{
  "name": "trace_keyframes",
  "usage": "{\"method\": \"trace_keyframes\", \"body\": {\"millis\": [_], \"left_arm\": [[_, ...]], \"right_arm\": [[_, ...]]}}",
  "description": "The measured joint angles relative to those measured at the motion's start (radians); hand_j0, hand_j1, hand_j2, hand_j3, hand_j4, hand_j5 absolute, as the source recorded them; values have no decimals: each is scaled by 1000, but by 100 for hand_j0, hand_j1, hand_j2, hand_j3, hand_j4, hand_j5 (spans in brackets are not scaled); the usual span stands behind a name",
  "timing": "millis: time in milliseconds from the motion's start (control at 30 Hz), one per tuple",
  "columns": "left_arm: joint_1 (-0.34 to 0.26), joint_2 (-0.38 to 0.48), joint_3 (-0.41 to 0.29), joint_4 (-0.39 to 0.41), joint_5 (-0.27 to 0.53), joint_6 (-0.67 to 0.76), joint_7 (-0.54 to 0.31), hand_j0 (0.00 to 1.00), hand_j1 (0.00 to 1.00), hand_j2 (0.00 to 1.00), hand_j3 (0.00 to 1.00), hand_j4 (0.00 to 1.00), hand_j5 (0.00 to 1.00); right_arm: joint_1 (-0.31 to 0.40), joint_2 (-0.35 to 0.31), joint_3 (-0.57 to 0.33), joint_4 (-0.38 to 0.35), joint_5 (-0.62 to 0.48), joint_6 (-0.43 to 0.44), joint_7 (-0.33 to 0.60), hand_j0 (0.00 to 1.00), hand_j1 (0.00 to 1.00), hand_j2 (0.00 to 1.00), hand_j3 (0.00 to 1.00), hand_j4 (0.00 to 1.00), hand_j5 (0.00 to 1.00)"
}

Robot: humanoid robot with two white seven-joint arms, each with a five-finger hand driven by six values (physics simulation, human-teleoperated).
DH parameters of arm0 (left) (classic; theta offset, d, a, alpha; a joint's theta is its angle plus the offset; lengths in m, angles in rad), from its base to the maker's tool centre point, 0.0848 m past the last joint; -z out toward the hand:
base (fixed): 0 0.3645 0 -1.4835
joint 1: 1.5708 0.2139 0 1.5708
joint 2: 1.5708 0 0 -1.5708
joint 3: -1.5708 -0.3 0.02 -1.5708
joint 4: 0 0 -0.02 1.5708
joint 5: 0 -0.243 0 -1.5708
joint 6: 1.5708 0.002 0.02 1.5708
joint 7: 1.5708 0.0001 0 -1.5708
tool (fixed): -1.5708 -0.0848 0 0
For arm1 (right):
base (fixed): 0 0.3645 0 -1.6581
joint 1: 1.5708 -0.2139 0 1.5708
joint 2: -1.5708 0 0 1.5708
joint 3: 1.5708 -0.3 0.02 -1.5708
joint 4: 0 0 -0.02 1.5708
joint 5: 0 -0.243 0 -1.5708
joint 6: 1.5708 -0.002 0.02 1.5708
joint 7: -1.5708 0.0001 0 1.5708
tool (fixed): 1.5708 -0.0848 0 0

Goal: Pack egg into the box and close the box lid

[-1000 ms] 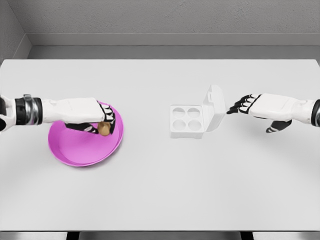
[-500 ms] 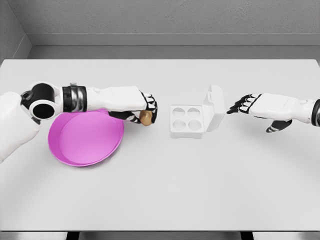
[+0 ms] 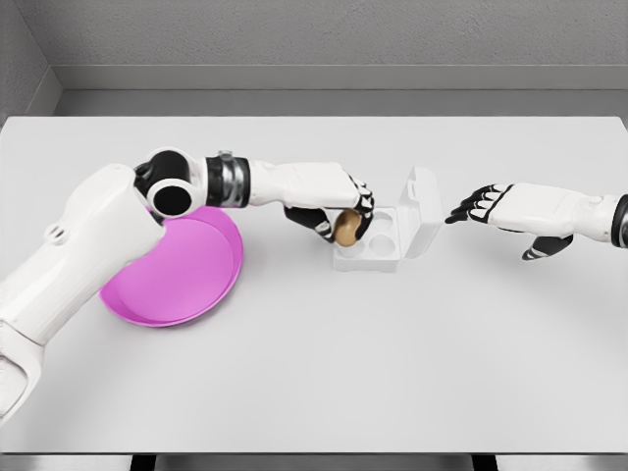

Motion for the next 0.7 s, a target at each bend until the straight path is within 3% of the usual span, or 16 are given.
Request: {"method": "trace_keyframes", "body": {"millis": [267,367,700], "left_arm": [[0,-18,0,12,-9,0,0,43,43,43,43,43,43],[0,-25,0,15,-10,0,0,52,52,52,52,52,52],[0,-34,3,53,-11,0,1,57,57,57,57,57,57]], "right_arm": [[0,-1,1,0,0,0,0,100,100,100,100,100,100],[0,-1,1,-1,-1,0,0,100,100,100,100,100,100],[0,-2,2,-3,-2,0,0,100,100,100,100,100,100]]}}
